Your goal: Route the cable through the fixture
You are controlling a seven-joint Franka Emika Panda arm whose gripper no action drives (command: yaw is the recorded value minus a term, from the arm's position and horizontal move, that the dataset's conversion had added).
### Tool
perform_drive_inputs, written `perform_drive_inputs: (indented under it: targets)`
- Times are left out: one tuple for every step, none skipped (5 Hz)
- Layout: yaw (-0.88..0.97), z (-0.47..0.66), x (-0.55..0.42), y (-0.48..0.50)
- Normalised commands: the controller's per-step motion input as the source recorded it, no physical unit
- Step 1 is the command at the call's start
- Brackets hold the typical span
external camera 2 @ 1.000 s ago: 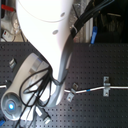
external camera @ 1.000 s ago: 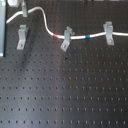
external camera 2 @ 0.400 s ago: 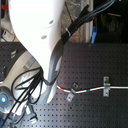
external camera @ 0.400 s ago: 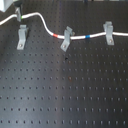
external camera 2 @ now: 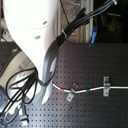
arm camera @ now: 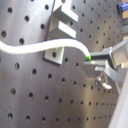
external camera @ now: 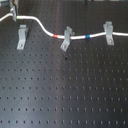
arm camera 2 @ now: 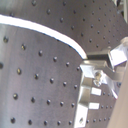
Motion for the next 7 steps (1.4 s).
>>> perform_drive_inputs:
  targets:
    - [0.00,0.02,0.026,0.039]
    - [0.07,0.06,0.235,0.320]
    - [0.13,0.00,0.223,0.302]
    - [0.00,0.06,0.032,0.012]
    - [0.00,0.38,0.102,0.138]
    - [0.00,0.02,0.083,0.104]
    - [0.00,0.00,0.103,0.129]
